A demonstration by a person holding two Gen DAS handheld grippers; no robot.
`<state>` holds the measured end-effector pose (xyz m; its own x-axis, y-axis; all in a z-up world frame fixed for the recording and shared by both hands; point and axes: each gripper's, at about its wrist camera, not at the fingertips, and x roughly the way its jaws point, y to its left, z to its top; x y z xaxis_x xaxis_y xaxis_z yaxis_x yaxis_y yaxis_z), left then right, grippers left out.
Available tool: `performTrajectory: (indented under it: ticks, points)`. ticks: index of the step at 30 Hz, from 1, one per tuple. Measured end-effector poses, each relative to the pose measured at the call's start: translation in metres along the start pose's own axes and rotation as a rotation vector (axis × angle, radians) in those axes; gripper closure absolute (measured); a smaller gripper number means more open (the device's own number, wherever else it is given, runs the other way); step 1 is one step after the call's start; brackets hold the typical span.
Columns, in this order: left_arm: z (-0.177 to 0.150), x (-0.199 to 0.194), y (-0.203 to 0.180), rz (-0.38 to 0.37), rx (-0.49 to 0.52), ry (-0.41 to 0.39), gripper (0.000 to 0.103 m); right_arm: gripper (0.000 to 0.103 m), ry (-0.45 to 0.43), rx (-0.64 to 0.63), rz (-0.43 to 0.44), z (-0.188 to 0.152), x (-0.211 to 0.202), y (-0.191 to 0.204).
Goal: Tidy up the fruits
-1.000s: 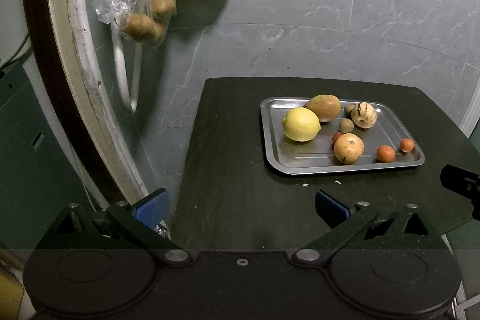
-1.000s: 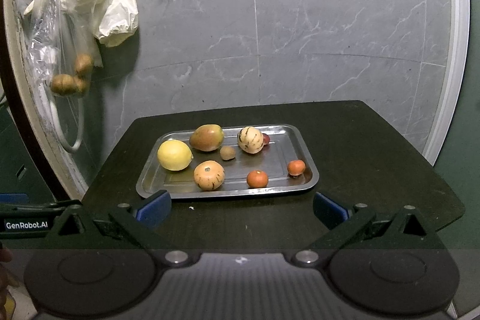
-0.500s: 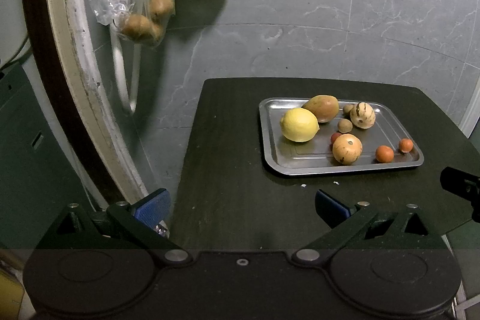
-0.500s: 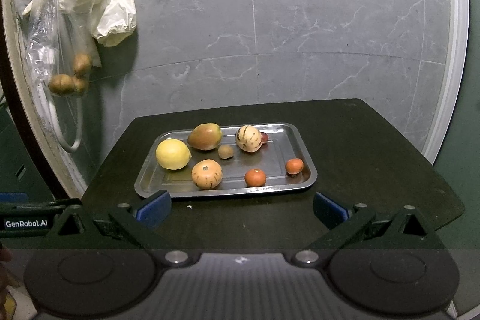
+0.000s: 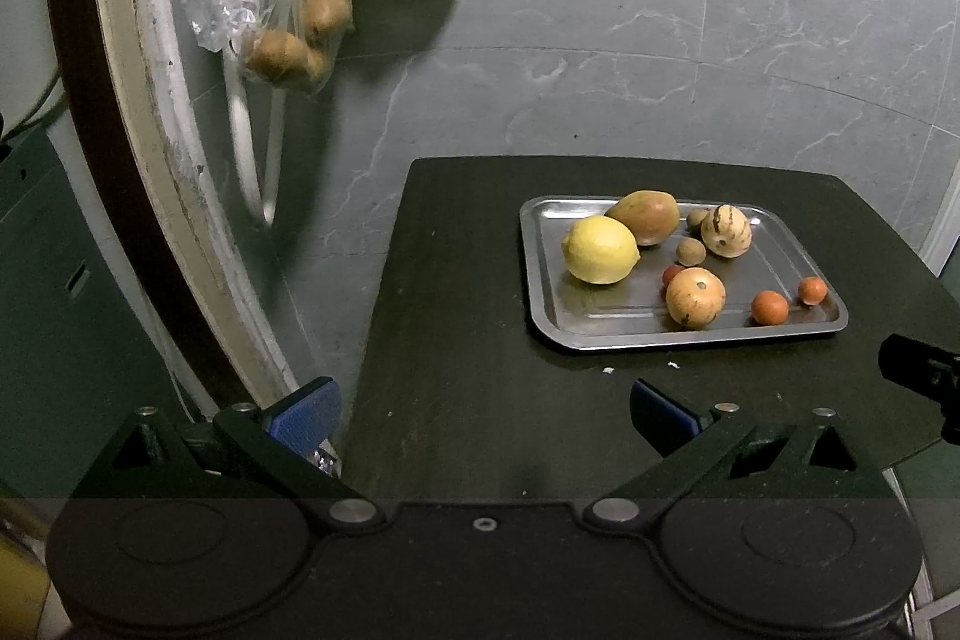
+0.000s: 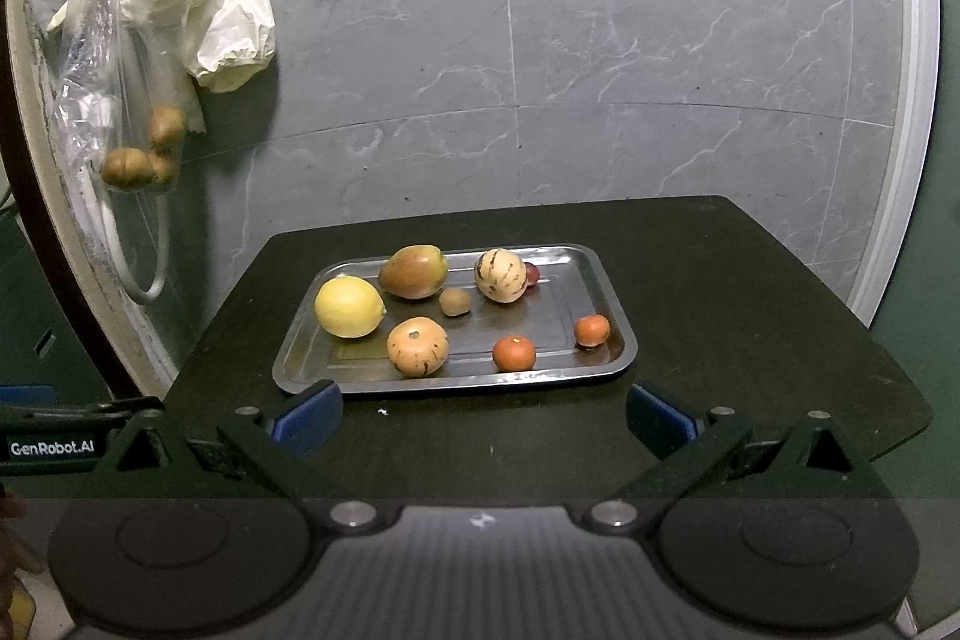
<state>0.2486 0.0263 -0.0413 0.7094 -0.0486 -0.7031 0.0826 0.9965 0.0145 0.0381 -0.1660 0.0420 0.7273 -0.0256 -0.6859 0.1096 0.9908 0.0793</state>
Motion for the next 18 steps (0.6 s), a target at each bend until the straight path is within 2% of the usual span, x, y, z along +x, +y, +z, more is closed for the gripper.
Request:
performTrajectory:
  ticks: [18]
  points:
    - [0.0027, 0.0036, -0.0004, -0.01, 0.017, 0.008, 0.001, 0.0, 0.007, 0.006, -0.001, 0.0005, 0.0028, -0.0006]
